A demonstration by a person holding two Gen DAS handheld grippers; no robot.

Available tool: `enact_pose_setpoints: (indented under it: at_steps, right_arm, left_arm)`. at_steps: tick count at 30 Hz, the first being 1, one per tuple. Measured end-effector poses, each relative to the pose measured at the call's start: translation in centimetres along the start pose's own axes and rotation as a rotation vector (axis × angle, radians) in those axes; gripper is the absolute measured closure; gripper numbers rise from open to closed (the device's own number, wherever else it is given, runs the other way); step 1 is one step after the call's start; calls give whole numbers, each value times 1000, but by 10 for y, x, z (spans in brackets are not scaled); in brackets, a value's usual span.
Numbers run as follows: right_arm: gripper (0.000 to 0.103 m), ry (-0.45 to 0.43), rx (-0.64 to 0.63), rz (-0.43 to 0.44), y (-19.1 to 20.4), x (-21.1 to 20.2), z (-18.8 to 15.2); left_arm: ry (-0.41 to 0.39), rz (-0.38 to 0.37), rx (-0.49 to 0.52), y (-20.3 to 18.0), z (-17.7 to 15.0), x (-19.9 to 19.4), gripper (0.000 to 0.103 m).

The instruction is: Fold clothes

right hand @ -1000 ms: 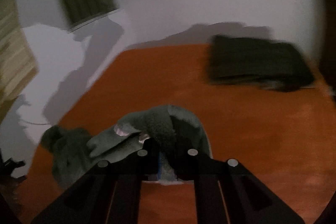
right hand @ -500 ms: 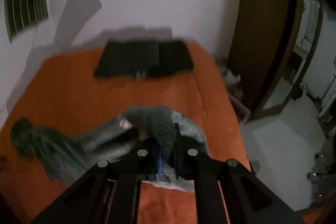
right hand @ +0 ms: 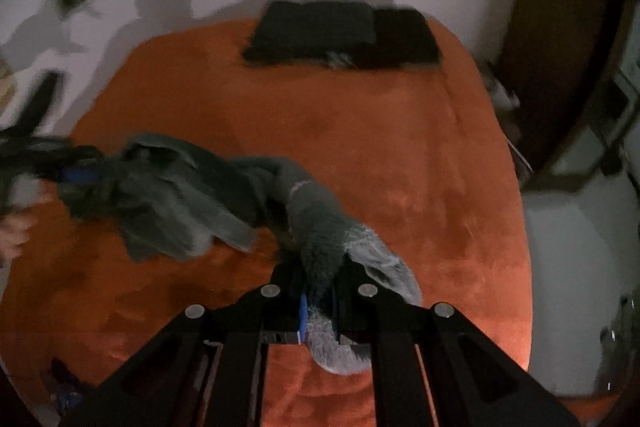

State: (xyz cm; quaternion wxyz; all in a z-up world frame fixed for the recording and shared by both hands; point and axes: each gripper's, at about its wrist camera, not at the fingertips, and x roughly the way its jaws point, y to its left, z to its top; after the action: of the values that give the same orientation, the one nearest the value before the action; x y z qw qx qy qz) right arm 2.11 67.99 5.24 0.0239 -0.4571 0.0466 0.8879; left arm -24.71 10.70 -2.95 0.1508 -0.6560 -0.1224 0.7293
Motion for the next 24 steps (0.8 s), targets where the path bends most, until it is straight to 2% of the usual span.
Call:
enact_pose_setpoints:
  at_steps: [3,5,6,7,8,9,10,11,12,15,16,19,22,24]
  right_arm:
    - [96,-44,-24,26,17,0,6]
    - [94,-35,-5,30,23,7,12]
    - [82,-21,4,25,26,12,15]
    - [63,-6,23,-1,25,18,17]
    - [54,9,42,-27,23,24,18]
    - [48,14,78,-71,18,31,18]
    - [48,14,106,-112,15,34,17]
    - [48,13,133,-153,13,37,17]
    - [47,10,140,-160,12,41,18]
    - [34,25,66,-44,26,58,20]
    - [34,36,15,-42,38,68,18]
    - [33,82,-136,-13,76,98,11]
    - [33,141,-279,45,121,132,3]
    - [33,151,-364,11,147,155,0]
  left_arm:
    - [17,-53,-56,8,3,31,2]
    - [26,-28,-91,16,-1,47,2]
    - [36,-17,-103,23,-3,55,4]
    - [27,0,-99,29,-3,59,7]
    - [-9,45,-91,35,-5,56,20]
    - [-46,90,-83,42,-7,54,43]
    - [-65,107,-66,49,-9,50,53]
    - [-67,89,-56,55,-11,48,75]
    - [-70,71,-47,62,-13,45,87]
    - [-124,13,-78,89,-30,30,88]
    - [-136,-15,-93,99,-37,25,88]
    - [-161,-36,-118,121,-58,9,89]
    - [-183,11,-93,134,-77,-2,89]
    - [-176,7,-97,144,-87,-10,89]
